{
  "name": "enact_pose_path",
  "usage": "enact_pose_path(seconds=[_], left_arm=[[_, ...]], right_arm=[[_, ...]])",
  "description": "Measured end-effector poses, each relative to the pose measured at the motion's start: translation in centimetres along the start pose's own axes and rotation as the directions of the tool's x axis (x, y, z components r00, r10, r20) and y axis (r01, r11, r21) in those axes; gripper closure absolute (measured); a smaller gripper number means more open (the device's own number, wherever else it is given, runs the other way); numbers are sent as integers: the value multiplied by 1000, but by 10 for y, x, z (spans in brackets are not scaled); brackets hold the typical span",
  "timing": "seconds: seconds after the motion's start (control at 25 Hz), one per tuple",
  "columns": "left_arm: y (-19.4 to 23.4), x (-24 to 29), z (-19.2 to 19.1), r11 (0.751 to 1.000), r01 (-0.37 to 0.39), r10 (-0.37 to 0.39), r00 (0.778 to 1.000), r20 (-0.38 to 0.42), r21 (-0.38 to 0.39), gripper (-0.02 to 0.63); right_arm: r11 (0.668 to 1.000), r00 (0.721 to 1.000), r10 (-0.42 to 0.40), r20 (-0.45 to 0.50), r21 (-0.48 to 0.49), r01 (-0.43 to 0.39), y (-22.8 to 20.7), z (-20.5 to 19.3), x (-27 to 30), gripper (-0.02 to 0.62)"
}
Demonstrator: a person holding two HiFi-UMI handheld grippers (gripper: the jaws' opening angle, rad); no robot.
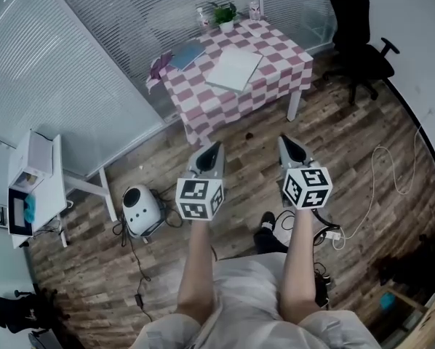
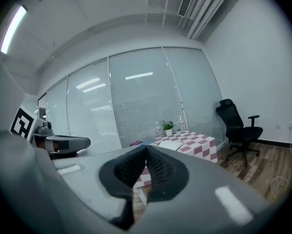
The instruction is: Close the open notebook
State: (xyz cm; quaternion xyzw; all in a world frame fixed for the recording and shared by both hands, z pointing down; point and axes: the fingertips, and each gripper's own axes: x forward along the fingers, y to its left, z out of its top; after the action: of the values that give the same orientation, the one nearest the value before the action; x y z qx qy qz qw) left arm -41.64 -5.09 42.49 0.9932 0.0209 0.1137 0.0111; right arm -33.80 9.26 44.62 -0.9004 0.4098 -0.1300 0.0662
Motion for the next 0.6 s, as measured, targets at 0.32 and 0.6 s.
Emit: enact_pose_path(seconds=[0.32,0.6], left_arm=[[-2,93,37,1000,3,-2,1000,30,-16,598],[-3,133,39,999,-27,29,999,42,-37,598]], right_arm=[[1000,999,3,51,-9,-3,-76,49,45,594],[997,996,73,44,-40,-71,-105,54,72,594]])
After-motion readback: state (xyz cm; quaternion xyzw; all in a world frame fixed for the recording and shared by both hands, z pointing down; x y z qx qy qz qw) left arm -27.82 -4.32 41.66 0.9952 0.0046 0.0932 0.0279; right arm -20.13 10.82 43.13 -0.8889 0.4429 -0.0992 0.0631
